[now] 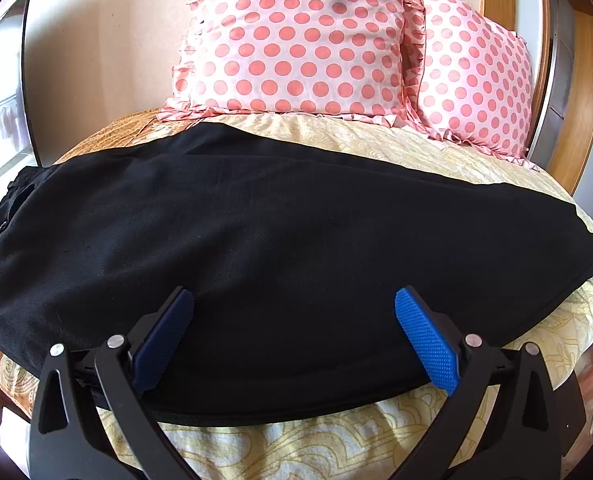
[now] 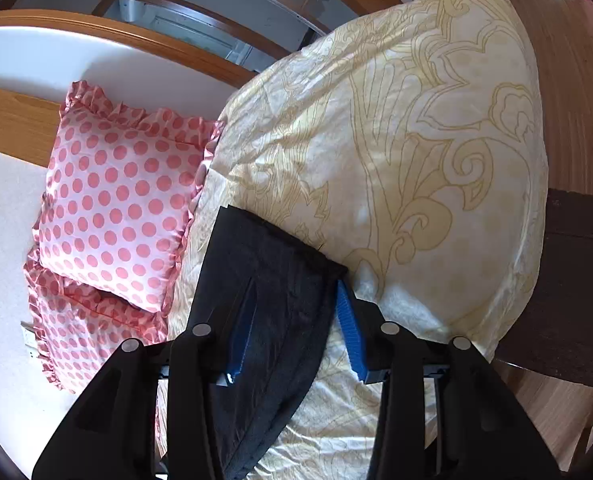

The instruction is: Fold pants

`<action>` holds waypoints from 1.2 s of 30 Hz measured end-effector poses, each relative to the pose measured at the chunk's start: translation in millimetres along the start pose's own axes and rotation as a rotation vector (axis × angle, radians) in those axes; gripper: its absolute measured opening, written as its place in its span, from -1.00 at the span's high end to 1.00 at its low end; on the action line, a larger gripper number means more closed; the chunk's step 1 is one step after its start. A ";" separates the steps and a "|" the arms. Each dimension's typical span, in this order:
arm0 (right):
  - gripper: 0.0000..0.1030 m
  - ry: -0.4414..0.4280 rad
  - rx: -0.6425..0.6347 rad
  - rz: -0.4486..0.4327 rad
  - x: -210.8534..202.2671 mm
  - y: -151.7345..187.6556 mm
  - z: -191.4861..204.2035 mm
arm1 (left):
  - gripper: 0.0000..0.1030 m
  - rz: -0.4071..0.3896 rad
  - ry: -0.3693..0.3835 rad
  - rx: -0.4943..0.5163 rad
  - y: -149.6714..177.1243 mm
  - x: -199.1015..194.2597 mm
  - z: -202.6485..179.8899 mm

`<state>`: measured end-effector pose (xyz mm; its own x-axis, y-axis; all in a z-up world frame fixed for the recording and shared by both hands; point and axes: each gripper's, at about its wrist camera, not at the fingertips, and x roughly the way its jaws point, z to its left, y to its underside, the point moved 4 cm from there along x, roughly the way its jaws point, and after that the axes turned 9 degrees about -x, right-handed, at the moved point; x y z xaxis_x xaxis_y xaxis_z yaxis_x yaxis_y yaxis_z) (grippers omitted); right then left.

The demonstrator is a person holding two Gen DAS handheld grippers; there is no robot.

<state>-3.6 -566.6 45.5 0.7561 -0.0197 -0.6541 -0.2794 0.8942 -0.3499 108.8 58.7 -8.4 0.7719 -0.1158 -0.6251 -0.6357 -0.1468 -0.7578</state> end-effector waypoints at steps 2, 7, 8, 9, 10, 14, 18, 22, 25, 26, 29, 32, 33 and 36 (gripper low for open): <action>0.39 -0.022 -0.005 0.012 4.1 3.9 0.0 | -0.96 0.000 0.000 0.001 0.1 -0.1 0.2; 0.72 0.044 -0.122 -0.025 2.7 9.7 8.2 | -0.96 0.001 -0.001 0.004 0.6 0.0 -0.7; 0.73 0.050 -0.152 -0.036 0.9 10.3 13.9 | -0.96 0.002 -0.002 0.007 1.0 -0.1 -0.9; 0.73 0.049 -0.180 -0.047 -1.1 10.7 20.9 | -0.96 0.002 -0.001 0.007 0.9 -0.2 -1.1; 0.73 0.033 -0.206 -0.054 -2.9 11.1 28.8 | -0.96 0.002 0.000 0.006 0.8 -0.4 -1.0; 0.74 -0.041 -0.316 -0.069 -9.2 18.2 74.0 | -0.96 0.001 0.001 0.005 1.0 -0.5 -1.2; 0.74 -0.169 -0.446 -0.028 -4.8 47.3 141.1 | -0.96 0.000 0.005 -0.001 0.8 -1.1 -1.0; 0.74 -0.331 -0.587 0.078 16.1 101.3 222.0 | -0.96 0.000 0.023 -0.019 -0.5 -2.6 0.7; 0.74 -0.468 -0.681 0.202 34.4 162.6 279.4 | -0.96 0.000 0.054 -0.051 -1.3 -6.2 3.3; 0.74 -0.511 -0.709 0.256 40.8 187.5 294.3 | -0.96 -0.001 0.067 -0.063 -1.6 -8.4 4.8; 0.74 -0.586 -0.821 0.457 66.7 274.4 324.2 | -0.96 -0.012 0.083 -0.094 -2.6 -16.7 10.7; 0.74 -0.539 -0.933 0.628 95.1 348.5 321.4 | -0.96 -0.042 0.077 -0.114 -5.8 -29.0 22.0; 0.74 -0.501 -0.958 0.666 103.4 364.4 315.2 | -0.96 -0.059 0.063 -0.115 -7.5 -34.2 26.9; 0.74 -0.464 -0.965 0.694 110.7 377.4 305.4 | -0.96 -0.115 0.003 -0.114 -12.9 -48.3 45.0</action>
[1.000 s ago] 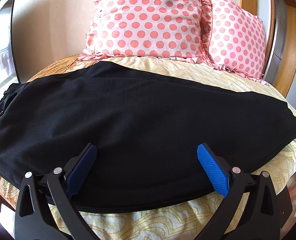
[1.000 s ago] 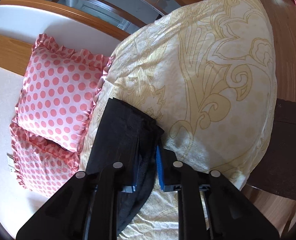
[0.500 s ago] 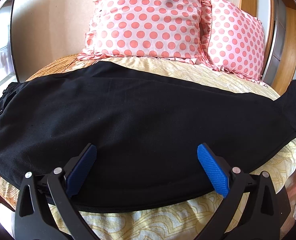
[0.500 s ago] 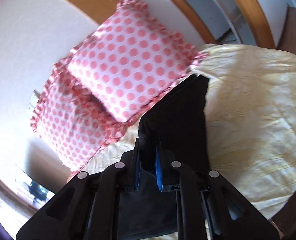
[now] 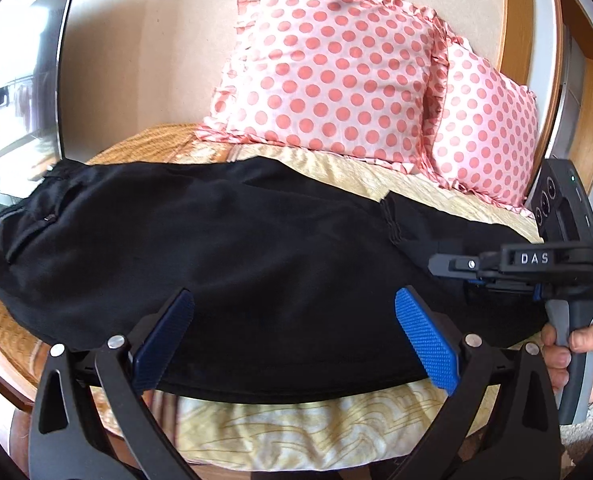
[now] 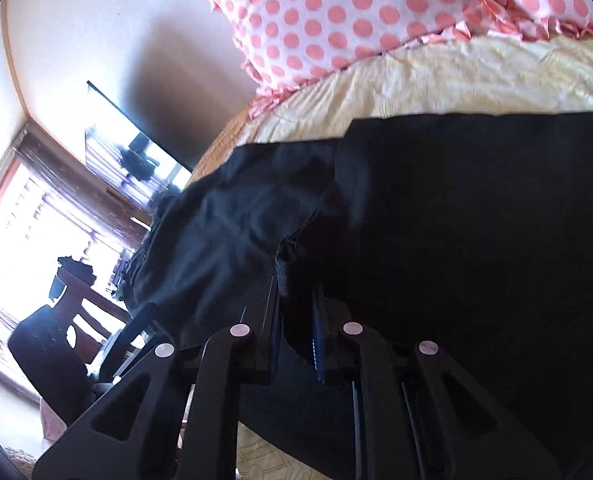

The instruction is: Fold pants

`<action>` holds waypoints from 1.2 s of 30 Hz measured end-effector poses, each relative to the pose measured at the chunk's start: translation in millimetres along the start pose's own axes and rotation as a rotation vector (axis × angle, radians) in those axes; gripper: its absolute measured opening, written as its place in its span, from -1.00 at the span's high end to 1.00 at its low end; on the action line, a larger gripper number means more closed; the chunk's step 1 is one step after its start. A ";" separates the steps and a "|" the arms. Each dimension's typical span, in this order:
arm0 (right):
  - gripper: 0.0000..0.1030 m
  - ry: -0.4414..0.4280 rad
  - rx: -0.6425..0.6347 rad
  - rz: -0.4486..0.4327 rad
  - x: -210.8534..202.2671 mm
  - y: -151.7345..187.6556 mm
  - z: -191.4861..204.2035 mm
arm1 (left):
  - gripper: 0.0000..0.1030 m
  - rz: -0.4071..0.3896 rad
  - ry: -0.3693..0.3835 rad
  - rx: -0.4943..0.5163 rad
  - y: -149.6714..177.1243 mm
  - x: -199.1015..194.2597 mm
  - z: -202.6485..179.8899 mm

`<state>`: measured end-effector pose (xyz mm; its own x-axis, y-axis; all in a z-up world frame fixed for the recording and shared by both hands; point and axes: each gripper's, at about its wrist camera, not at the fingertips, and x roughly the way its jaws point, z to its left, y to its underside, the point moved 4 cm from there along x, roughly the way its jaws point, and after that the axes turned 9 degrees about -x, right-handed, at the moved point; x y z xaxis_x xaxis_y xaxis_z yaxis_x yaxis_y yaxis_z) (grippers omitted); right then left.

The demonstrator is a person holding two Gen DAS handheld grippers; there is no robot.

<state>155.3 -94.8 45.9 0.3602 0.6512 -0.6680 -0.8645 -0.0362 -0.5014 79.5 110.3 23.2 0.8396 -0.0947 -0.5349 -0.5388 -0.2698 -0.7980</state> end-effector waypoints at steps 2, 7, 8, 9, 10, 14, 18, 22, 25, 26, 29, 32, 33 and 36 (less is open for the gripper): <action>0.74 -0.004 -0.003 -0.025 -6.4 -4.2 4.7 | -0.96 -0.023 -0.033 -0.005 -5.5 -4.3 12.2; 0.74 -0.040 -0.028 -0.050 -6.4 -15.9 26.7 | -0.96 -0.029 -0.090 -0.072 -16.2 -3.6 42.4; 0.74 -0.062 -0.027 -0.059 -3.9 -20.7 29.9 | -0.96 -0.028 -0.090 -0.095 -17.1 -4.3 48.3; 0.74 -0.081 -0.038 -0.067 -3.2 -23.1 37.0 | -0.96 -0.026 -0.088 -0.117 -17.8 -4.8 53.3; 0.74 -0.091 -0.063 -0.068 -1.2 -24.0 45.2 | -0.96 -0.014 -0.080 -0.132 -17.3 -5.8 58.1; 0.74 -0.121 -0.100 -0.035 16.8 -19.3 62.6 | -0.96 -0.017 -0.092 -0.157 -18.3 -8.8 69.3; 0.74 -0.115 -0.155 -0.022 28.3 -16.2 77.1 | -0.96 -0.029 -0.112 -0.153 -18.3 -12.6 73.7; 0.73 -0.070 -0.216 0.047 45.8 2.8 82.4 | -0.96 -0.048 -0.113 -0.161 -20.8 -19.6 79.1; 0.71 0.004 -0.316 0.088 52.7 14.8 87.2 | -0.96 -0.081 -0.128 -0.176 -26.3 -30.4 89.6; 0.70 0.024 -0.355 0.086 52.6 17.4 89.9 | -0.96 -0.096 -0.141 -0.187 -29.2 -35.0 95.7; 0.51 0.029 -0.425 0.082 46.2 21.8 101.7 | -0.96 -0.130 -0.182 -0.231 -38.1 -47.6 117.4; 0.51 -0.043 -0.382 0.036 34.2 15.6 104.3 | -0.96 -0.159 -0.229 -0.293 -44.2 -60.3 143.1; 0.51 -0.032 -0.373 0.016 31.6 11.7 103.2 | -0.96 -0.168 -0.242 -0.312 -45.9 -64.9 151.0; 0.51 0.072 -0.393 -0.025 30.1 3.7 99.6 | -0.96 -0.183 -0.281 -0.361 -48.3 -74.4 171.2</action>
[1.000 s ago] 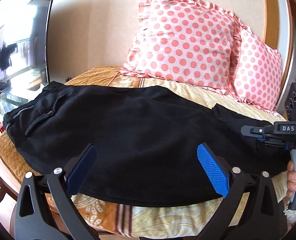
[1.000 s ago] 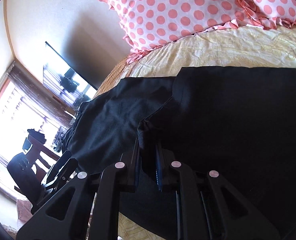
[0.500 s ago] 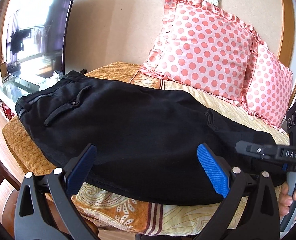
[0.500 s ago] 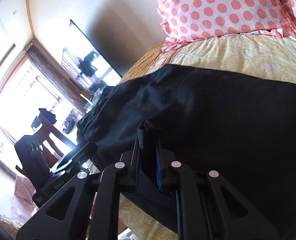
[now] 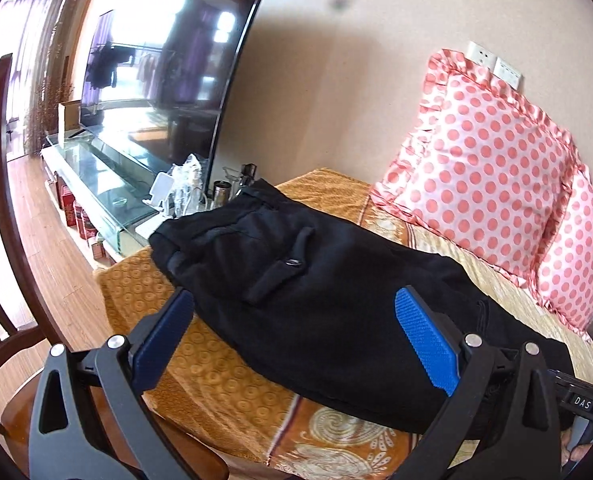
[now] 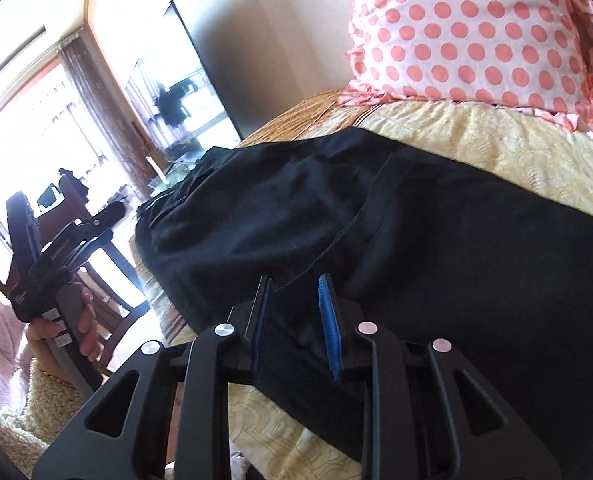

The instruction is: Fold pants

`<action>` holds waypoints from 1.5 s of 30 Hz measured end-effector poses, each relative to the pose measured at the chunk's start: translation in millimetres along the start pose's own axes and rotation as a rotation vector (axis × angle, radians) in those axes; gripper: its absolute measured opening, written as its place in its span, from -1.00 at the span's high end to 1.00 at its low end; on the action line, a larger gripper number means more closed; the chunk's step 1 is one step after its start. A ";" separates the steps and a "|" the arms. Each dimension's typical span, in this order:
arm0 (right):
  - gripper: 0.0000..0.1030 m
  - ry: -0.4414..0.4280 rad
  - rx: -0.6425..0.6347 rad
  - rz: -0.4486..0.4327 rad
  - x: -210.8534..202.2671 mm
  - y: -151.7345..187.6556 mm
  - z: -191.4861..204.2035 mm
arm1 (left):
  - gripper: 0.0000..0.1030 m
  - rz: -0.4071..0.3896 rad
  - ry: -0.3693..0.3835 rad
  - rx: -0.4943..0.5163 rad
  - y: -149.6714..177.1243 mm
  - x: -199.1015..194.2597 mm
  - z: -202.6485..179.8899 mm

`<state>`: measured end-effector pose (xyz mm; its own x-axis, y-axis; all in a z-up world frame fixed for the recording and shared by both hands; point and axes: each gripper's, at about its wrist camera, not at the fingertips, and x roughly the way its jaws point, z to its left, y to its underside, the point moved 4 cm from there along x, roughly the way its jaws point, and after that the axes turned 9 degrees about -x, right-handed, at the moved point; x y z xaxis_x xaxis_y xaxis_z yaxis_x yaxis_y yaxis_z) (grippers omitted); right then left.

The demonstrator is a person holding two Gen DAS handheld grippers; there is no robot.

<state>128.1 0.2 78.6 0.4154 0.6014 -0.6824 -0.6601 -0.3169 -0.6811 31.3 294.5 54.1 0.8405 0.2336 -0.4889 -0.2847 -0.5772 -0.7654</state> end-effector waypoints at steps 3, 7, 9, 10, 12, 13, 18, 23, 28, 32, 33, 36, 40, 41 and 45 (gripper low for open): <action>0.51 0.057 -0.040 0.062 13.5 4.4 1.8 | -0.96 0.006 -0.034 -0.039 -5.9 0.4 16.3; 0.51 0.143 -0.166 0.089 21.0 15.2 19.4 | -0.96 0.051 -0.045 -0.104 -12.1 5.9 34.9; 0.51 0.137 -0.159 0.094 20.4 14.7 17.1 | -0.96 0.095 -0.028 -0.153 -17.0 11.8 44.9; 0.51 0.122 -0.137 0.093 19.4 16.2 14.5 | -0.96 0.121 -0.012 -0.184 -19.4 15.8 50.6; 0.49 0.093 -0.095 0.090 18.4 18.0 9.2 | -0.96 0.177 0.026 -0.264 -25.0 25.0 62.2; 0.48 0.082 -0.082 0.089 18.3 18.6 6.7 | -0.96 0.203 0.042 -0.306 -26.7 30.6 67.0; 0.47 0.082 -0.089 0.088 23.0 18.8 11.1 | -0.93 0.322 0.119 -0.469 -34.1 57.9 87.4; 0.46 0.076 -0.081 0.083 22.5 19.2 10.2 | -0.91 0.364 0.130 -0.514 -37.2 71.5 93.6; 0.46 0.064 -0.066 0.077 21.9 19.9 8.5 | -0.92 0.383 0.139 -0.498 -42.4 83.1 88.9; 0.45 0.061 -0.060 0.072 22.0 19.8 8.6 | -0.96 0.395 0.125 -0.481 -44.3 88.1 84.7; 0.45 0.061 -0.061 0.071 21.8 20.0 8.8 | -0.96 0.397 0.122 -0.486 -45.0 88.9 84.8; 0.45 0.060 -0.058 0.069 21.6 20.3 8.5 | -0.96 0.400 0.125 -0.514 -46.6 91.1 87.1; 0.45 0.056 -0.056 0.063 21.1 20.9 8.2 | -0.93 0.388 0.125 -0.538 -47.5 91.8 89.3; 0.45 0.056 -0.054 0.062 21.1 21.0 8.1 | -0.87 0.383 0.114 -0.540 -47.4 91.7 89.6; 0.45 0.050 -0.051 0.059 20.5 21.4 7.9 | -0.26 0.370 0.063 -0.553 -45.2 90.4 94.9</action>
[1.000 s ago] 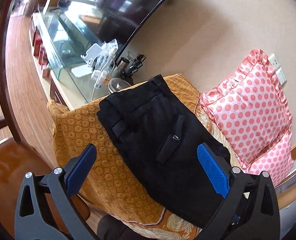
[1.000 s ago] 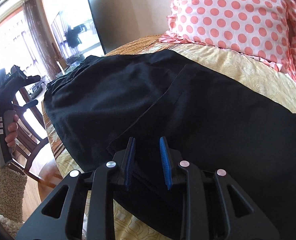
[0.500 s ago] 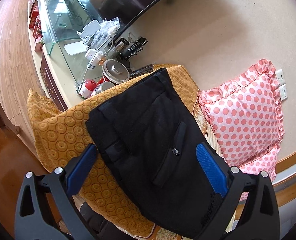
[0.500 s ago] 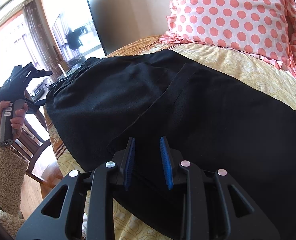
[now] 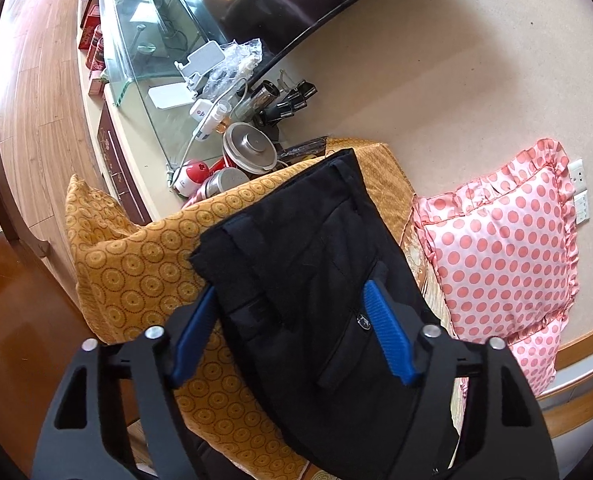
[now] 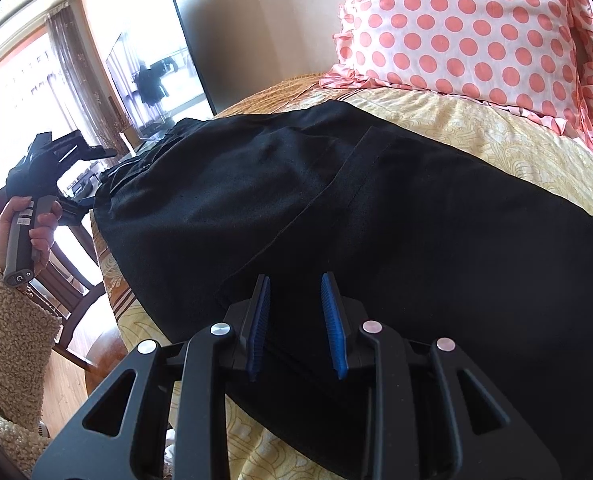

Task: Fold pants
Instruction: 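Grasp the pants waist end with the left tool, then lift the pants waist end with the left tool and fold it over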

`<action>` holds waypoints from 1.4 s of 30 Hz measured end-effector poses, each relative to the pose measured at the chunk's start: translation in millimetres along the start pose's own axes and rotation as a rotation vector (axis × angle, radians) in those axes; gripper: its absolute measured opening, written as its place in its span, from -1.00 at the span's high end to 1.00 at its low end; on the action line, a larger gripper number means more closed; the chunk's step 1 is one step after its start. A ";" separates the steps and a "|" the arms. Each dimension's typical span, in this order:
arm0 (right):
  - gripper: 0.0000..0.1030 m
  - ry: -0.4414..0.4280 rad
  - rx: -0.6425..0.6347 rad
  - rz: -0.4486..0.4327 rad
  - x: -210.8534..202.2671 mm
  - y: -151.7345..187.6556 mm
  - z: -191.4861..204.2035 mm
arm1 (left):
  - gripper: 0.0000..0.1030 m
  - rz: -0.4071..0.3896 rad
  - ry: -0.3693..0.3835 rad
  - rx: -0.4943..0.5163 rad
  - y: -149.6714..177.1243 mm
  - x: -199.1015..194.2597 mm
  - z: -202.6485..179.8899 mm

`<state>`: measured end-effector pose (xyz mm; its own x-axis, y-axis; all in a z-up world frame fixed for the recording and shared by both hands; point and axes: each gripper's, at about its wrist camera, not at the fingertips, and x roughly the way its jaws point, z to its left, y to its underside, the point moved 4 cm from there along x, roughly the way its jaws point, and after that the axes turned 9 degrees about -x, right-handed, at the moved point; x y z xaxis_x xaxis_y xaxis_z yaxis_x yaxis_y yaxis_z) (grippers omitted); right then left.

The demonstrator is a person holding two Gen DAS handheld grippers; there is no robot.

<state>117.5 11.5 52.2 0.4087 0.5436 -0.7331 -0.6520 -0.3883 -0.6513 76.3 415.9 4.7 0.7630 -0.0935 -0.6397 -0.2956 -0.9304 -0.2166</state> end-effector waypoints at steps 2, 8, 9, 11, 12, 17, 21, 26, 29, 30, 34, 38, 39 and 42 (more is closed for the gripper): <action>0.45 -0.001 0.000 -0.002 -0.3 0.1 0.1 | 0.00 0.000 -0.002 -0.017 0.2 0.2 4.4; 0.44 -0.003 0.002 -0.004 -0.4 0.4 0.1 | 0.03 0.015 0.044 -0.012 3.9 4.1 6.0; 0.44 -0.003 0.002 -0.004 -0.4 0.3 0.1 | -0.15 0.017 0.067 -0.021 4.2 4.4 4.2; 0.44 -0.002 0.001 -0.006 -0.7 0.6 0.2 | -0.27 0.011 0.082 -0.034 4.4 5.3 0.7; 0.44 -0.002 0.001 -0.007 -0.9 0.7 0.4 | -0.29 0.006 0.069 -0.031 4.7 6.0 -1.6; 0.44 -0.005 0.000 -0.006 -1.5 1.2 1.0 | 0.40 0.016 0.041 -0.075 4.0 12.9 5.7; 0.44 -0.008 0.000 -0.006 -1.3 0.9 0.5 | 0.59 0.004 0.041 -0.068 5.6 8.6 5.0; 0.37 -0.029 0.015 -0.011 -2.7 1.7 -1.0 | 0.68 -0.038 0.025 0.001 9.8 0.7 -13.9; 0.27 -0.035 0.007 -0.010 -6.3 3.4 -0.2 | 0.69 -0.063 0.025 0.053 13.7 -5.0 -28.2; 0.20 -0.041 0.007 -0.012 -8.6 4.4 -0.2 | 0.70 -0.073 0.024 0.076 15.8 -7.9 -34.7; -0.16 -0.065 0.021 -0.057 -29.3 12.2 -3.8 | 0.70 -0.108 0.042 0.217 33.7 -23.9 -74.4; -0.22 -0.050 0.053 -0.120 -63.2 24.4 -19.3 | 0.71 -0.117 0.095 0.397 70.5 -40.7 -131.8; -0.32 -0.033 0.071 -0.140 -73.9 28.2 -26.4 | 0.71 -0.107 0.118 0.435 82.2 -43.4 -147.1; -0.37 0.039 0.124 -0.193 -106.3 41.7 -50.0 | 0.71 -0.063 0.173 0.537 119.1 -45.4 -189.0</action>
<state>78.8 -99.7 93.2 0.5559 0.5689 -0.6061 -0.6319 -0.1845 -0.7528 115.1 242.4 147.4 0.8584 -0.1424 -0.4927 -0.4627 -0.6297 -0.6240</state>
